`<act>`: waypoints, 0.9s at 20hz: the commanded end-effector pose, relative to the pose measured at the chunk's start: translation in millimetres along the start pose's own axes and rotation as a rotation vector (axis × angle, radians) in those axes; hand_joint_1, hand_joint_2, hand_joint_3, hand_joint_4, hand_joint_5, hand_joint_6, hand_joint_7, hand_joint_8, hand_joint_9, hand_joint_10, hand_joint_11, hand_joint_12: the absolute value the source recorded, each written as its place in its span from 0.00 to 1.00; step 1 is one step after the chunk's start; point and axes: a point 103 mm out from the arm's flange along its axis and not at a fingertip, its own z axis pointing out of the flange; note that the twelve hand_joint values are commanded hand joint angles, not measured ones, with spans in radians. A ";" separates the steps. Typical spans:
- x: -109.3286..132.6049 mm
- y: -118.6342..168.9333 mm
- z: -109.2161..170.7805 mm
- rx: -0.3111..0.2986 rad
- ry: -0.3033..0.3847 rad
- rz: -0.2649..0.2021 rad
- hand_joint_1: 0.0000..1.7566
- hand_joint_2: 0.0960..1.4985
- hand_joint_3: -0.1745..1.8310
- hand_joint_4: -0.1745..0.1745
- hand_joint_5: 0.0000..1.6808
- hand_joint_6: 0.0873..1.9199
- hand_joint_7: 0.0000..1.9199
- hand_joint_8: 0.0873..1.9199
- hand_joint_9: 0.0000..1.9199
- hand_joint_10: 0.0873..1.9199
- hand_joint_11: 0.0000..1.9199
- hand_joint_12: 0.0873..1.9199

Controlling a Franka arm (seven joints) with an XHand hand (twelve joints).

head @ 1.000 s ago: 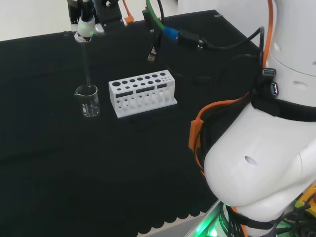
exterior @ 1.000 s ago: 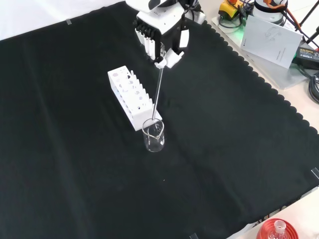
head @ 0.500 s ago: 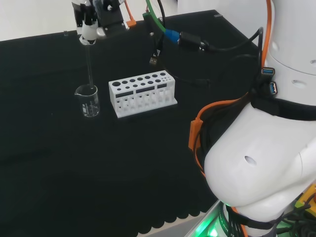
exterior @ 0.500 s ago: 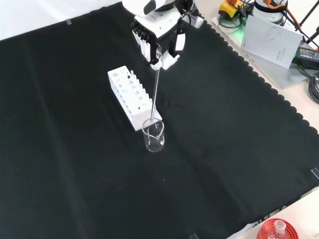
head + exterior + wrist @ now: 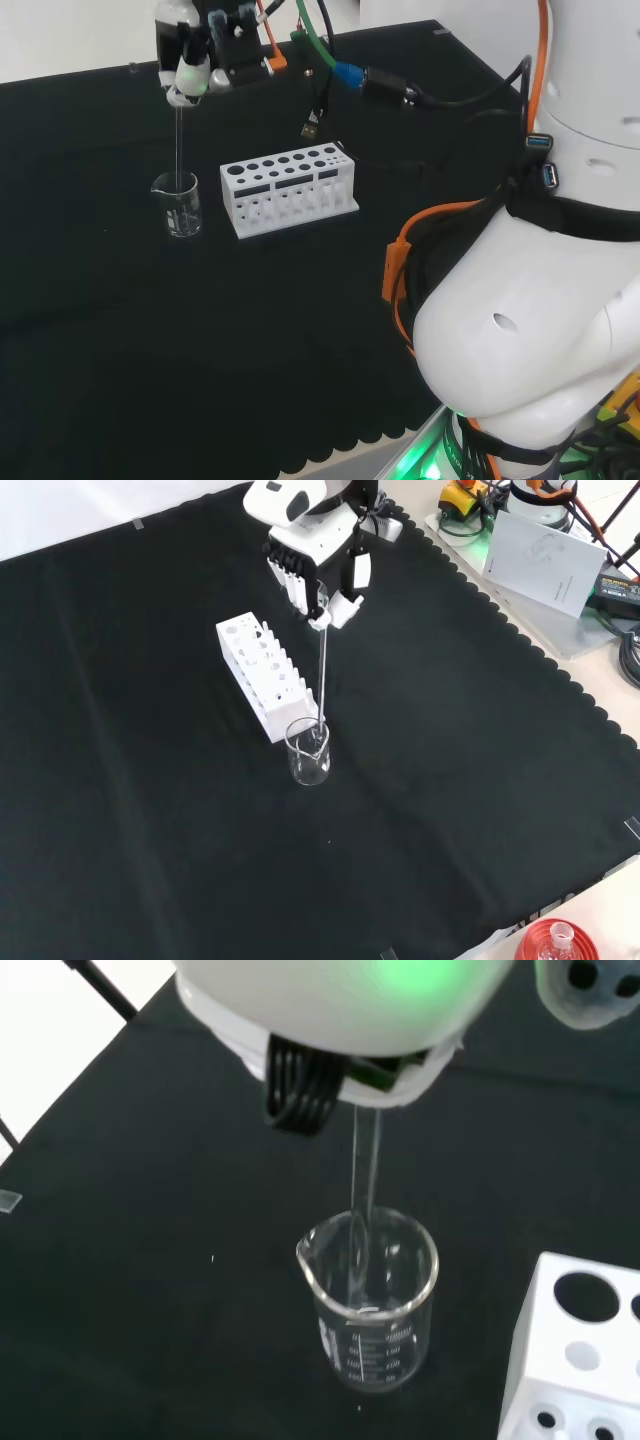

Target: Stir in the beaker to the left of the white test tube rack with the glass rod.

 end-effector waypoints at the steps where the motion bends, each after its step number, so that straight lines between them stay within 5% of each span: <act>1: 4.7 4.1 23.2 0.037 -0.011 -0.030 0.76 0.33 0.48 0.00 0.79 0.27 0.73 0.25 0.93 0.11 0.86 0.21; 18: 32.8 49.8 29.0 0.088 -0.047 -0.115 0.76 0.33 0.48 0.00 0.79 0.27 0.73 0.25 0.93 0.11 0.86 0.21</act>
